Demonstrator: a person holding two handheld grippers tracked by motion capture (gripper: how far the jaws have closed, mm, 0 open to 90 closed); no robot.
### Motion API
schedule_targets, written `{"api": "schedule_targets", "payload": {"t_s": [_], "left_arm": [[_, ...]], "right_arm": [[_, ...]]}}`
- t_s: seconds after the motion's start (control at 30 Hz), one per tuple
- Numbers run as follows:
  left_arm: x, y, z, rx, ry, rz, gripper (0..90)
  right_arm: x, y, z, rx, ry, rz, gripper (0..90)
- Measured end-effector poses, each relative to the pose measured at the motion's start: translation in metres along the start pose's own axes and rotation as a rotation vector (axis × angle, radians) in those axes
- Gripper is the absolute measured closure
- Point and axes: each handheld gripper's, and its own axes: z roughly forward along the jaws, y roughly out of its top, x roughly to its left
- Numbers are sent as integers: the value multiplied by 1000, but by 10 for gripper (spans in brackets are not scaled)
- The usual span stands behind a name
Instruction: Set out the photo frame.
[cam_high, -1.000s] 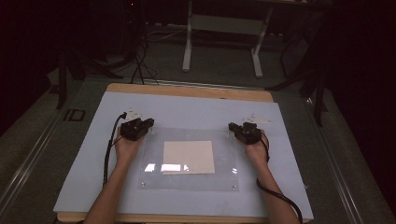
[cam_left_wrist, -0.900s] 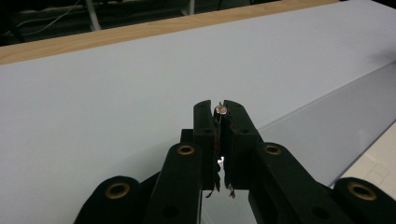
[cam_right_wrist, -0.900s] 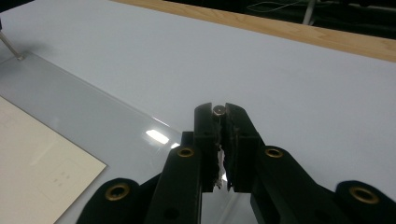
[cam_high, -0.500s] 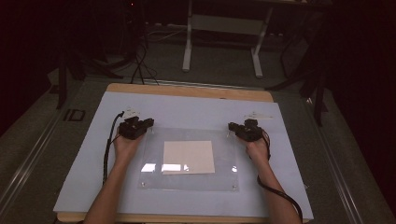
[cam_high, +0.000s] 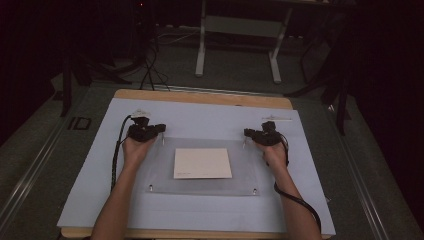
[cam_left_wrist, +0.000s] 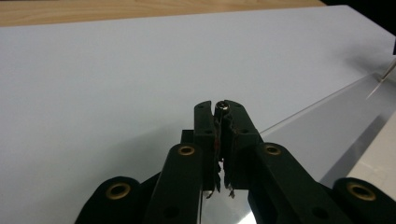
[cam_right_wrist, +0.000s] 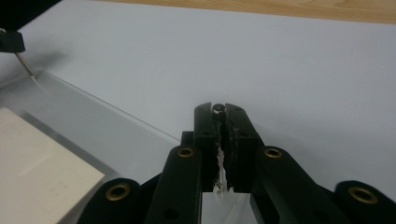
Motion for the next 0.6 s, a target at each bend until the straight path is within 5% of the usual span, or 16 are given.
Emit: {"api": "schedule_targets", "payload": {"t_s": [0.4, 0.6], "left_arm": [[13, 12, 19, 23, 2, -139, 851], [15, 14, 28, 38, 23, -195, 846]], "right_arm": [[-9, 12, 16, 15, -26, 89, 845], [-8, 17, 21, 38, -73, 72, 798]]}}
